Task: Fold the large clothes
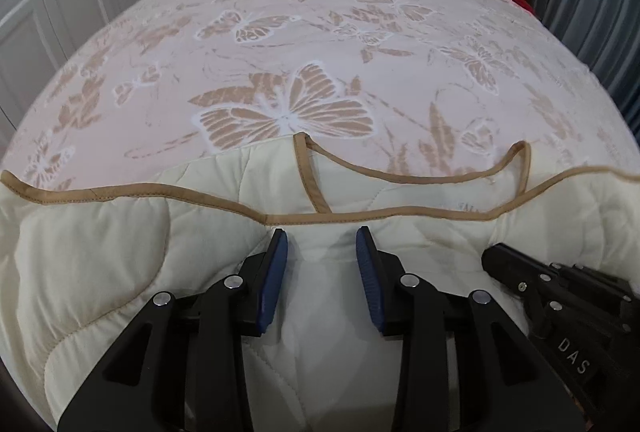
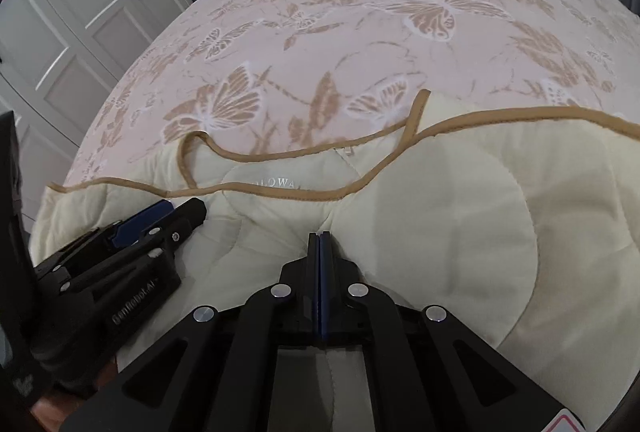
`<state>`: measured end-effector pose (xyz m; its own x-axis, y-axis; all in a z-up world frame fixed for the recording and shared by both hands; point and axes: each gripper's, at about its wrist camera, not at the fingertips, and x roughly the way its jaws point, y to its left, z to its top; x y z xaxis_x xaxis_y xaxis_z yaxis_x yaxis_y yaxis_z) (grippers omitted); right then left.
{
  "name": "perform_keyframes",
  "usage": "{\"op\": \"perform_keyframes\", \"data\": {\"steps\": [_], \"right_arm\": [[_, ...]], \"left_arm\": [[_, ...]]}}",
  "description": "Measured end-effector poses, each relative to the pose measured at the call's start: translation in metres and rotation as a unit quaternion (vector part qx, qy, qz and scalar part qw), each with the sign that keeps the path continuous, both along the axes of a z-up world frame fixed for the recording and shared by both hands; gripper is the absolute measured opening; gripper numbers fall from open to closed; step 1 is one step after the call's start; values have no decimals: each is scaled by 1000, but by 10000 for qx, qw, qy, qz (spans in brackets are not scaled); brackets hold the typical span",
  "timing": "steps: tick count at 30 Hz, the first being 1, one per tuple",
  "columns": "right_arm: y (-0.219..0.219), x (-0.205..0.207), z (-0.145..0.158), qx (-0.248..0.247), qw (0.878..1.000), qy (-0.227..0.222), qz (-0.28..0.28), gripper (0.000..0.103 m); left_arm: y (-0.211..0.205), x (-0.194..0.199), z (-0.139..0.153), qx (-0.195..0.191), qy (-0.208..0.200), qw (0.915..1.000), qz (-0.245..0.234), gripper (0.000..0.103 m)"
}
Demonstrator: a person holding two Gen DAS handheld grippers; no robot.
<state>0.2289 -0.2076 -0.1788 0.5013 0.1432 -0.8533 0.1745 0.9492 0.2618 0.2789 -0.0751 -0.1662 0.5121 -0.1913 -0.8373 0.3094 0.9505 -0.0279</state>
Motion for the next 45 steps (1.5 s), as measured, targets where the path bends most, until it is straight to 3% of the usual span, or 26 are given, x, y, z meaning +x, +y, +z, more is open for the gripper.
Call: {"op": "perform_keyframes", "data": {"steps": [22,24,27,29,31,34,38,45], "right_arm": [[8,12,-10,-365,9990,-242,-62,0],[4,17,-8,-252,9996,-129,-5,0],[-6,19,16,-359,9991,112,-193,0],[-11,0,51,-419,9979,-228,-431,12],[-12,-29,81,-131,9978,-539,-356,11],[2,-77,101,220,9973,-666,-230,11],[32,-122,93,593,9970,-491,-42,11],[74,-145,59,540,9984,46,152,9]], "left_arm": [[-10,0,-8,214,-339,9992,38,35],[-7,1,-3,144,-219,9996,40,38],[25,-4,29,-467,68,9983,344,44],[73,-24,65,-1001,-58,9924,712,61],[117,-45,90,-1266,-237,9873,935,79],[180,-72,97,-1279,-100,9808,1472,80],[239,-109,75,-1852,439,9603,2039,80],[254,-146,20,-2470,1076,9346,2324,83]]}}
